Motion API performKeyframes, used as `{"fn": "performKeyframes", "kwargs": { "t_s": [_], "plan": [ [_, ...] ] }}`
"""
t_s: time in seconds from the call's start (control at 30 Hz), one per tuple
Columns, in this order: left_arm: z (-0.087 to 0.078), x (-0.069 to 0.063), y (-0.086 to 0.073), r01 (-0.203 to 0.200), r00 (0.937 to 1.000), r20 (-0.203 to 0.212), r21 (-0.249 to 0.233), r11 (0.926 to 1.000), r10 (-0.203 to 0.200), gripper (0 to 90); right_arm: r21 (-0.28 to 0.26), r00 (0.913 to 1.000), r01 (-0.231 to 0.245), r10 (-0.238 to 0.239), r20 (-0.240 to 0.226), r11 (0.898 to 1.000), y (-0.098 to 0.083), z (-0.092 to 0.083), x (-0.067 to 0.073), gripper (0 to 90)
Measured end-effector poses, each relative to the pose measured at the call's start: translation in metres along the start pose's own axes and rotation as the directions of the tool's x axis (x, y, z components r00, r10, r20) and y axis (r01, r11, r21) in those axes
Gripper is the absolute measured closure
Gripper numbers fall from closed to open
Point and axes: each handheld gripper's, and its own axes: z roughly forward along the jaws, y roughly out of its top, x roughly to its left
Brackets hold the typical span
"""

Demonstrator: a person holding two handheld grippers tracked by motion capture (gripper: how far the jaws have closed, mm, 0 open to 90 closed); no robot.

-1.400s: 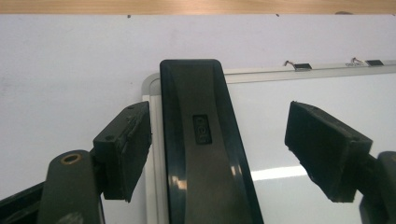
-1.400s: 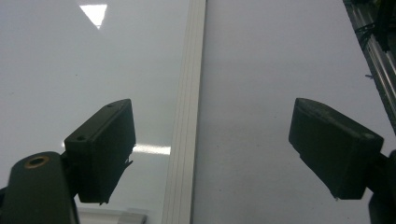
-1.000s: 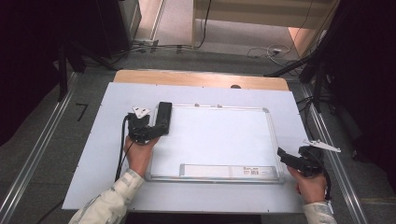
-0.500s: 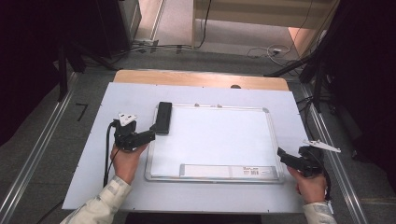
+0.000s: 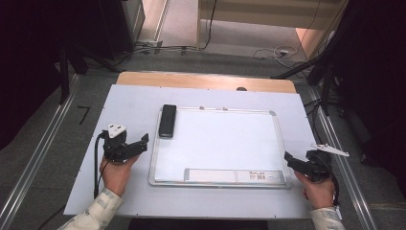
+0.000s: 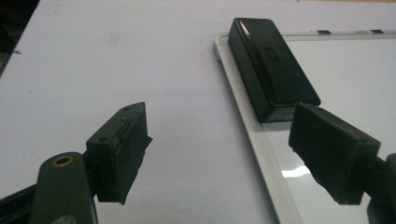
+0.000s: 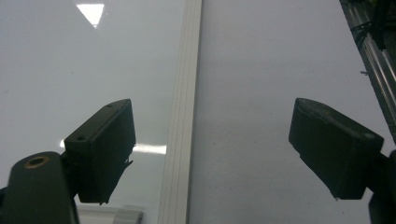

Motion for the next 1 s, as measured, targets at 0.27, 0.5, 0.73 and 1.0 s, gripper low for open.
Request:
{"fn": "performKeyframes", "kwargs": {
  "t_s": [0.27, 0.5, 0.73, 1.0],
  "plan": [
    [-0.008, 0.012, -0.005, 0.021, 0.9998, -0.006, 0.000, 0.9998, -0.021, 20.2, -0.001, 1.0000, 0.000, 0.000, 0.000, 1.000, 0.000, 0.000, 0.000, 13.4],
    [-0.018, 0.021, -0.011, 0.016, 0.9995, -0.027, -0.003, 0.9999, -0.016, 20.2, -0.003, 1.0000, 0.000, 0.000, 0.000, 1.000, 0.000, -0.001, 0.000, 13.4],
    [-0.024, 0.024, -0.016, 0.022, 0.9992, -0.033, -0.002, 0.9997, -0.022, 20.2, -0.002, 1.0000, -0.001, 0.001, 0.000, 1.000, 0.000, -0.001, 0.001, 13.4],
    [-0.032, 0.024, -0.021, 0.024, 0.9992, -0.031, -0.006, 0.9997, -0.024, 20.2, -0.006, 1.0000, -0.003, 0.003, -0.001, 1.000, 0.000, -0.002, 0.000, 13.4]
  ]
}}
